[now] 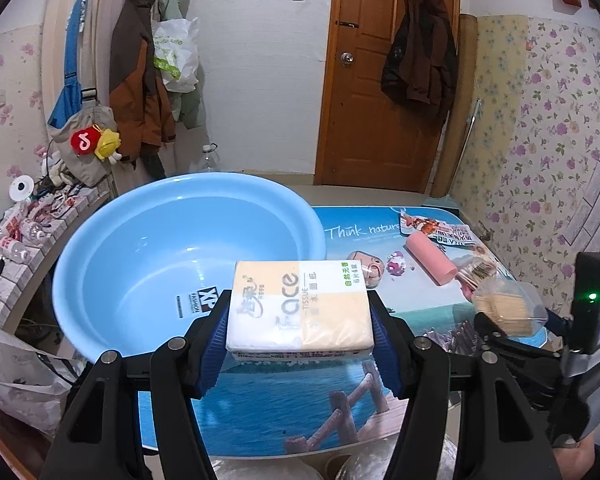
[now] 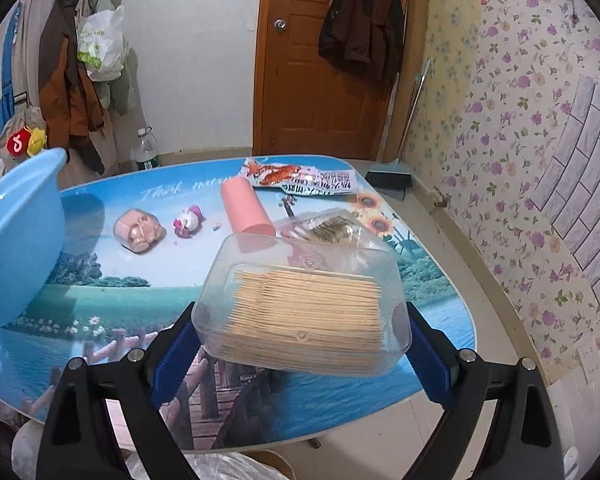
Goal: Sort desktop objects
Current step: 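Drop the tissue pack into the blue basin while the right gripper lifts the toothpick box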
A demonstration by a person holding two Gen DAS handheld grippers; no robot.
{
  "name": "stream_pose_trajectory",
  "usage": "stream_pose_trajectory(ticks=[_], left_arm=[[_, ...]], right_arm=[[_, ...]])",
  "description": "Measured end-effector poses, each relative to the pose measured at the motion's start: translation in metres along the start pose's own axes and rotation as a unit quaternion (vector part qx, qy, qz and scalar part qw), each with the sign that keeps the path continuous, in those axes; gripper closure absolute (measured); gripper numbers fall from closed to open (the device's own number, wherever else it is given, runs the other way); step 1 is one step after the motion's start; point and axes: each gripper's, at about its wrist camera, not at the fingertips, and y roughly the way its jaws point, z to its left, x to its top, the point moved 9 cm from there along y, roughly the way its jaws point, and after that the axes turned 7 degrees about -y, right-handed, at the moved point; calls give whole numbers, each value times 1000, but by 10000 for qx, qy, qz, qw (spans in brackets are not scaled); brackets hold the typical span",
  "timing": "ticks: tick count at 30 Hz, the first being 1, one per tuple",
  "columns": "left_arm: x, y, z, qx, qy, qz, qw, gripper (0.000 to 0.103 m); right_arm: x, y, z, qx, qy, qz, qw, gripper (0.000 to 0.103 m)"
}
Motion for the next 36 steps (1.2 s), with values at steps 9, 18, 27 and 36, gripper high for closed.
stream_pose_trajectory(ticks=[9, 18, 27, 36], left_arm=[[3, -30, 9, 102, -6, -200, 9997, 42], [8, -61, 33, 330, -41, -434, 9985, 42], [26, -81, 76, 625, -257, -659, 9955, 42], [23, -78, 87, 556, -259, -535, 9967, 42]], right_arm=[[12, -44, -1, 122, 51, -323, 9994, 9], [19, -79, 11, 390, 24, -578, 9976, 9], [28, -95, 31, 613, 4, -683, 9958, 9], [29, -104, 53, 757, -103, -751, 9942, 9]])
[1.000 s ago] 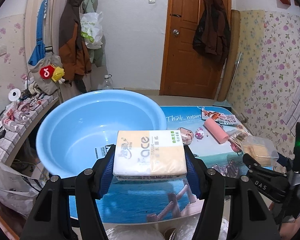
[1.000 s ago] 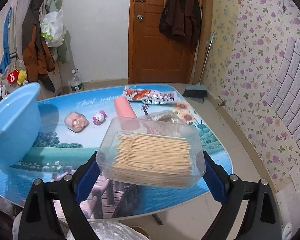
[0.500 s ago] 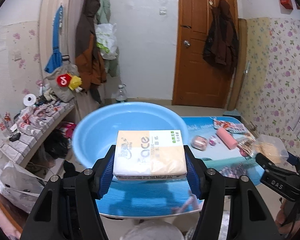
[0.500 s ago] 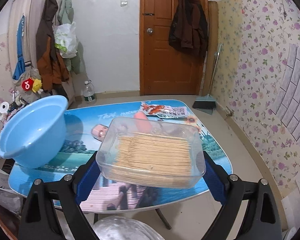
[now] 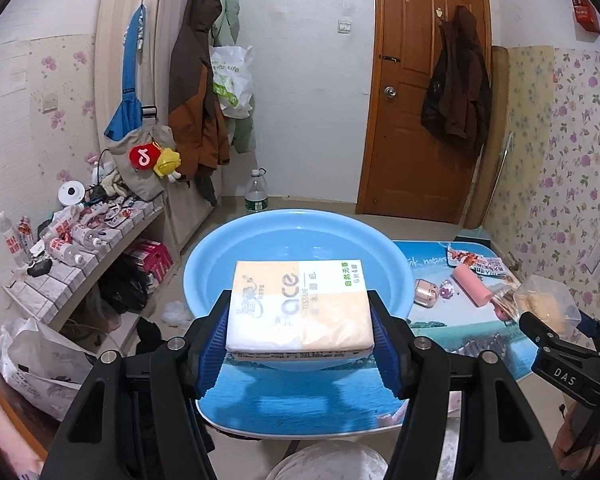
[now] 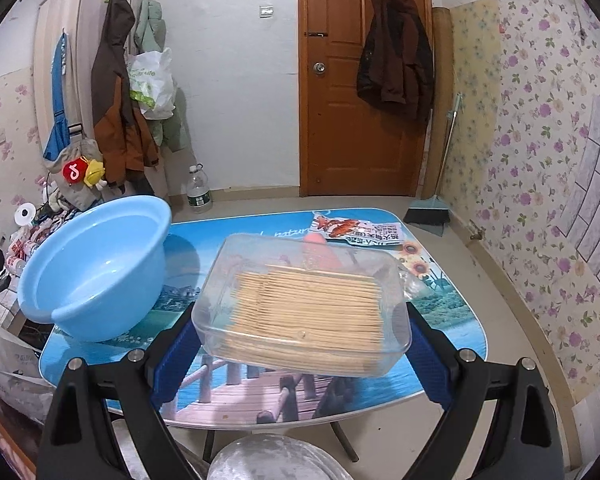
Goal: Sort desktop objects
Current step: 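Drop the tissue pack into the blue basin while the right gripper lifts the toothpick box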
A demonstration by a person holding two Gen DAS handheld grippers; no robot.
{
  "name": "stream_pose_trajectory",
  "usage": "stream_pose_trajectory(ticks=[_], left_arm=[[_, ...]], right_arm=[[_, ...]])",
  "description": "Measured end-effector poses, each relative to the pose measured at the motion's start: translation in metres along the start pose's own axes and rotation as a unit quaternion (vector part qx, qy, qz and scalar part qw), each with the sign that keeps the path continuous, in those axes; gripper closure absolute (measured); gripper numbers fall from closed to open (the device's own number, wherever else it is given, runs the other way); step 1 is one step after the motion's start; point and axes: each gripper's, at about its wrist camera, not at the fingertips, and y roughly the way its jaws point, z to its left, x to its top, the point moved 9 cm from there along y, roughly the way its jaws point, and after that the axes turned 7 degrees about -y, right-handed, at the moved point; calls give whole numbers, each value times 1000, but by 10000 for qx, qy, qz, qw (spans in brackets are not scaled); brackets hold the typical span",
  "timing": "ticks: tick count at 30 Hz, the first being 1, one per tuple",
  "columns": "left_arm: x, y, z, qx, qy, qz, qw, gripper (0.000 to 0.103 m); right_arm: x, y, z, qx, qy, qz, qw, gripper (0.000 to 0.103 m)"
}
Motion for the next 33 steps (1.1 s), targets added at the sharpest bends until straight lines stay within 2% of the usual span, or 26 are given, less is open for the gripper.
stream_pose_trajectory(ticks=[9, 23, 33], left_arm=[[-5, 7, 6, 107, 19, 76, 9999, 42], [6, 21, 10, 167, 62, 37, 9998, 42], [0, 66, 12, 155, 120, 298, 9994, 42]], right_arm=[[1, 0, 3, 68, -36, 12, 10000, 9], [8, 5, 11, 155, -142, -43, 9998, 9], [11, 25, 24, 148, -252, 64, 9996, 9]])
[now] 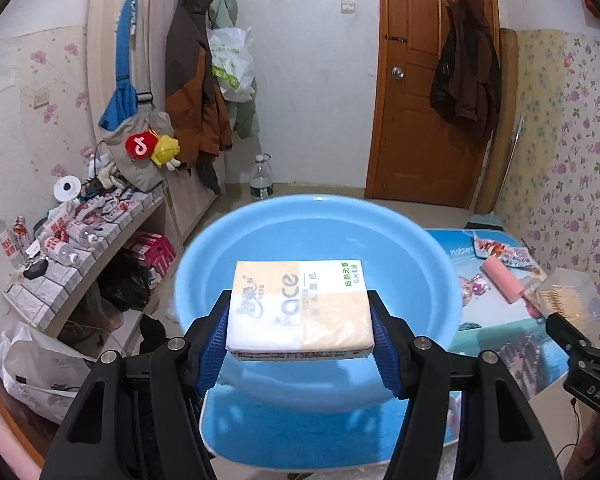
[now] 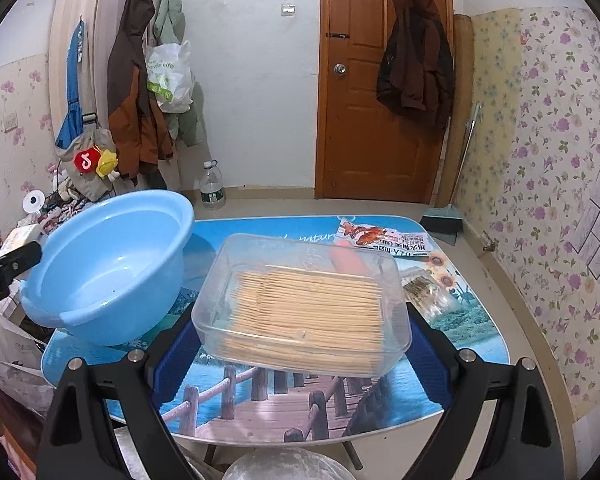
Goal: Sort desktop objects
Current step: 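Drop the tissue pack into the blue basin while the right gripper lifts the toothpick box, then carry the clear toothpick box into the blue basin and release with the right gripper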
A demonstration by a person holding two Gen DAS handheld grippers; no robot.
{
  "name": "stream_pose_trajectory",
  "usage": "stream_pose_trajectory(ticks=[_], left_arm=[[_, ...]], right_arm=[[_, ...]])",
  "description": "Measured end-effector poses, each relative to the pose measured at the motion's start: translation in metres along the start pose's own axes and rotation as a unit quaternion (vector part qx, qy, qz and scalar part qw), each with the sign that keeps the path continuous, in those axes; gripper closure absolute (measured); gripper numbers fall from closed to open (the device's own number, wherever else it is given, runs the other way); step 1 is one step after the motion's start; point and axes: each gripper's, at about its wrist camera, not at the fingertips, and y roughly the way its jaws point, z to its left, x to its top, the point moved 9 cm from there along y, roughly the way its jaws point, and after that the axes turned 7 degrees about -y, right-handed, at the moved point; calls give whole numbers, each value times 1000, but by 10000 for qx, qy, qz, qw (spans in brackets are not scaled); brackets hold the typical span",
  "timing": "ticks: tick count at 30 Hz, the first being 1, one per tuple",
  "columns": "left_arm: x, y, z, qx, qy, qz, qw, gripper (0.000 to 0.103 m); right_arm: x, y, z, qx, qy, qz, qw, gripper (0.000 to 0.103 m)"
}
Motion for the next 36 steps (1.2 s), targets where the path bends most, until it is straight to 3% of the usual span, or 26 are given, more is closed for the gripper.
stream_pose_trajectory(ticks=[6, 15, 16, 18, 19, 36], left_arm=[[-11, 45, 1, 45, -27, 358, 9993, 42], [-15, 62, 6, 110, 9, 407, 9991, 41], [-15, 62, 6, 139, 14, 414, 9990, 39], [-12, 60, 8, 202, 15, 355, 9992, 23], [-10, 59, 9, 203, 8, 307, 9993, 21], [4, 12, 34, 237, -133, -11, 9996, 19]], right_arm=[[-6, 24, 3, -54, -44, 221, 9997, 9], [-13, 48, 5, -60, -71, 402, 9991, 9], [-13, 49, 6, -53, -79, 413, 9991, 9], [-15, 51, 7, -41, -77, 427, 9991, 9], [-16, 50, 6, -41, -73, 425, 9991, 9], [-4, 23, 19, -32, -210, 159, 9996, 9]])
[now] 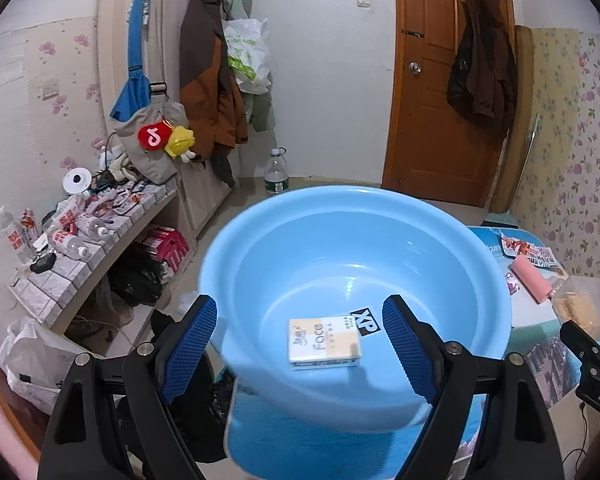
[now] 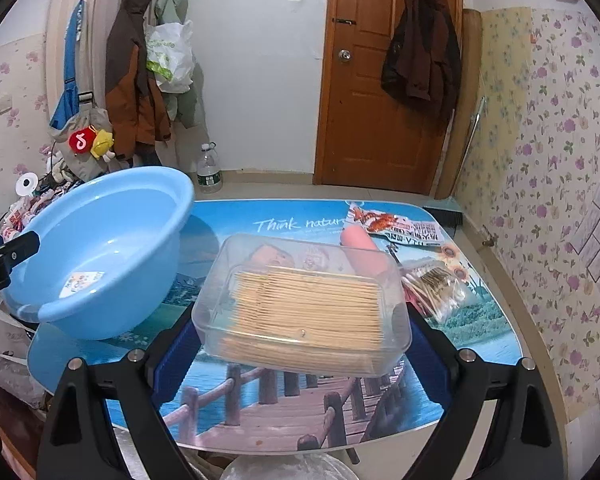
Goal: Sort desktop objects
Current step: 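Carry the clear toothpick box into the blue basin and release with the right gripper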
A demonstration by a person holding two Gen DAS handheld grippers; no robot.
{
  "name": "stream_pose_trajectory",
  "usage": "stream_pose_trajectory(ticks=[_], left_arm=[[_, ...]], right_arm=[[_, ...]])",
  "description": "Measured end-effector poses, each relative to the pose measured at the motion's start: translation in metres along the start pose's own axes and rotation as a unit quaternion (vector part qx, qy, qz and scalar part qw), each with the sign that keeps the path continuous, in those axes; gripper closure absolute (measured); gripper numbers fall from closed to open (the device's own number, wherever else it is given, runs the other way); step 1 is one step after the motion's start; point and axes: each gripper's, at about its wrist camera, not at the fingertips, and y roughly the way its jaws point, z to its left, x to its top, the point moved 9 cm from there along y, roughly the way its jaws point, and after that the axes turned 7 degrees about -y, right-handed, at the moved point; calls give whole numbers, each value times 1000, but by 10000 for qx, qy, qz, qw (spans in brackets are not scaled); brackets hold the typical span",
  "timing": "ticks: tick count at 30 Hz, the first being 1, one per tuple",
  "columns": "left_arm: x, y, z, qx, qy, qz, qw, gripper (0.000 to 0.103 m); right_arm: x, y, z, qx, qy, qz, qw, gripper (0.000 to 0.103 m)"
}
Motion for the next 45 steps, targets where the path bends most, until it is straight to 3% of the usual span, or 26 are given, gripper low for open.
stream_pose_trajectory(ticks=[11, 26, 45], left_arm=[[11, -29, 42, 100, -177, -211, 9996, 19], [14, -31, 96, 382, -431, -244, 9980, 19], [1, 0, 121, 574, -528, 17, 9970, 19]], right_arm=[[27, -25, 49, 239, -236, -302, 9990, 9], [66, -26, 115, 546, -446, -513, 9962, 9], [71, 35, 157, 636, -616, -236, 9958, 9]])
